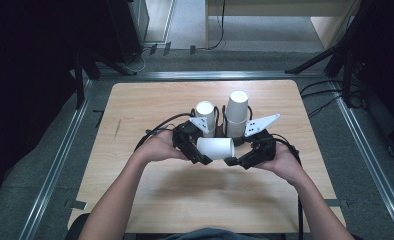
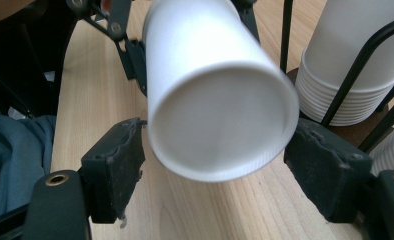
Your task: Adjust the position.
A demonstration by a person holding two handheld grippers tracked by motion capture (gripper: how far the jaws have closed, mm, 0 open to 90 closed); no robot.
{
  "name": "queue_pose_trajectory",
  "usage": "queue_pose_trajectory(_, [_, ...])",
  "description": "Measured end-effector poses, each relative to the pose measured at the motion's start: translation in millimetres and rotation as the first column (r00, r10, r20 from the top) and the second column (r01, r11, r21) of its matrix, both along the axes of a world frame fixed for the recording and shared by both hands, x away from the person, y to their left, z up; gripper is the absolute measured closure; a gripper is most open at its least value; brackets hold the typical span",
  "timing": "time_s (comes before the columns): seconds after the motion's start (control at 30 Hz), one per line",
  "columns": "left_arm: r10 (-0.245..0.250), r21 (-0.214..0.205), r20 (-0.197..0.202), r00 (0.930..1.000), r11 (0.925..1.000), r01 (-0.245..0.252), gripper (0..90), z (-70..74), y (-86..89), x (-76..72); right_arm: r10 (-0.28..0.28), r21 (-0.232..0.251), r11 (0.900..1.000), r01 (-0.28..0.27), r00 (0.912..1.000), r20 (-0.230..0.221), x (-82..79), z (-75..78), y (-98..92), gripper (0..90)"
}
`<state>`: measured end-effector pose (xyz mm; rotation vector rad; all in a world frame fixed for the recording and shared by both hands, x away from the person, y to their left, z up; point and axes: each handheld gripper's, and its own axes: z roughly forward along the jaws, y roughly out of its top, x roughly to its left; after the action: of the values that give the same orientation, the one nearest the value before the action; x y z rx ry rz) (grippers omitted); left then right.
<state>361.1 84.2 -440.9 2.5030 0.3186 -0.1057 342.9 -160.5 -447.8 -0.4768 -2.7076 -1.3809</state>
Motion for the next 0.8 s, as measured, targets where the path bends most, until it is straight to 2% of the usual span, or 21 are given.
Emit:
queue_pose_trajectory(0.03, [-0.013, 0.035, -0.001, 0.9999, 0.9993, 0.013, 22.4, -4.2, -2.2, -0.6, 0.0, -0.001, 1.0, 0.0, 1.0, 0.002, 0.0, 0.0, 0.2, 24.1])
queue_pose_trajectory(0.27, [-0.028, 0.069, -0.035, 0.999, 0.9972, 0.03, 22.4, -17.4, -7.0, -2.6, 0.011, -0.02, 0.9997, -0.011, 0.9999, -0.002, 0.7, -3.4, 5.3, 24.1])
queue_pose_trajectory(0.5, [-0.035, 0.072, -0.048, 0.9982, 0.9966, 0.039, 22.3, -20.7, -11.9, -5.7, 0.031, -0.053, 0.9981, -0.031, 0.9995, -0.005, -0.6, -9.1, 13.7, 24.7])
queue_pose_trajectory(0.67, [-0.046, 0.074, -0.046, 0.9978, 0.996, 0.05, 22.2, -20.6, -14.0, -7.8, 0.062, -0.066, 0.9958, -0.063, 0.9979, -0.019, -2.4, -11.6, 17.7, 32.0])
queue_pose_trajectory(0.8, [-0.053, 0.073, -0.051, 0.9973, 0.9958, 0.057, 22.3, -21.4, -14.3, -9.4, 0.079, -0.079, 0.9936, -0.081, 0.9962, -0.036, -3.4, -11.8, 18.2, 33.6])
